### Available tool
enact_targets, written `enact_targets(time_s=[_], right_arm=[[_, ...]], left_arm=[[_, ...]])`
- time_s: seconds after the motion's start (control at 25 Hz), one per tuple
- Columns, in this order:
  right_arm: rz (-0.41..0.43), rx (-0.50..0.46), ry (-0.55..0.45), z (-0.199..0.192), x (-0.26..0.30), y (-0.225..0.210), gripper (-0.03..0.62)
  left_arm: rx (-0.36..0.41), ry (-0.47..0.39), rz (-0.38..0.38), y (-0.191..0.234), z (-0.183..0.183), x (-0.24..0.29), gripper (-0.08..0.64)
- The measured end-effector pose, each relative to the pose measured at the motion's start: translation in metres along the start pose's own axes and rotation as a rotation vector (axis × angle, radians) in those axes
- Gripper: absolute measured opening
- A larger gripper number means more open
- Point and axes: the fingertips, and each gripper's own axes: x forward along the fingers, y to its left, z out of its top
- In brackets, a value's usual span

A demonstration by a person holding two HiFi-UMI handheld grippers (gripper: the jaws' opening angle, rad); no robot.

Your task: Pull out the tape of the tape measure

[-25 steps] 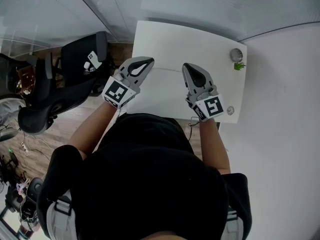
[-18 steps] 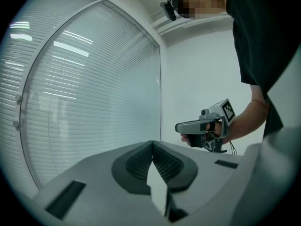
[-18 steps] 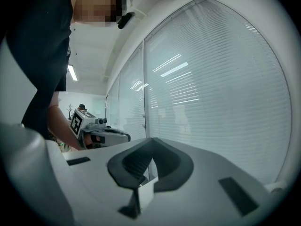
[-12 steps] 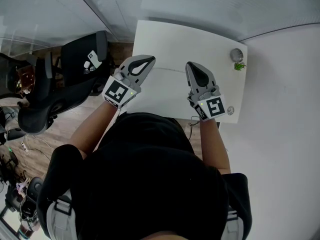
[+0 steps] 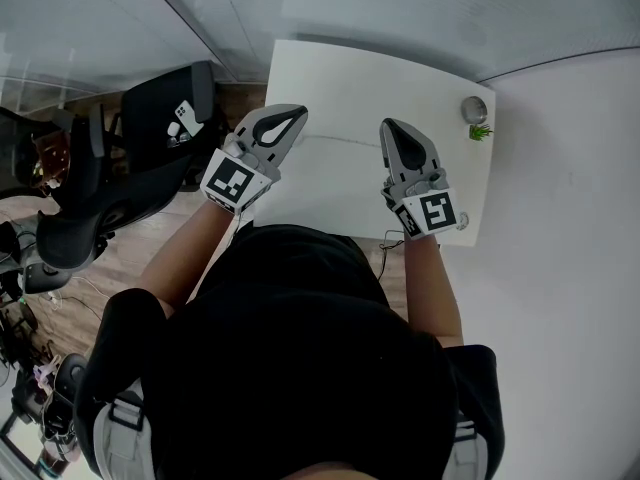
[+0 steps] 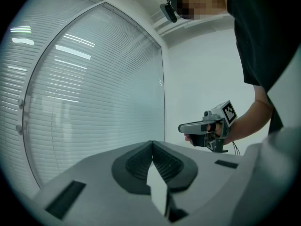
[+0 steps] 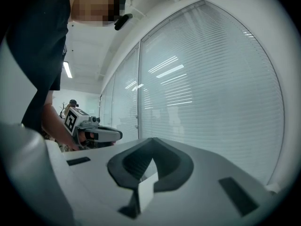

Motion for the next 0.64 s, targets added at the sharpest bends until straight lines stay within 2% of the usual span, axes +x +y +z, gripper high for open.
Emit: enact_targets(time_s=[0.64], right_arm=[[0.014,-0.002,0.008,0.003,0.007,-0.008,0.000]], left_arm=[[0.018,0.007,0.033,0.018,0.005,0.003,0.011]])
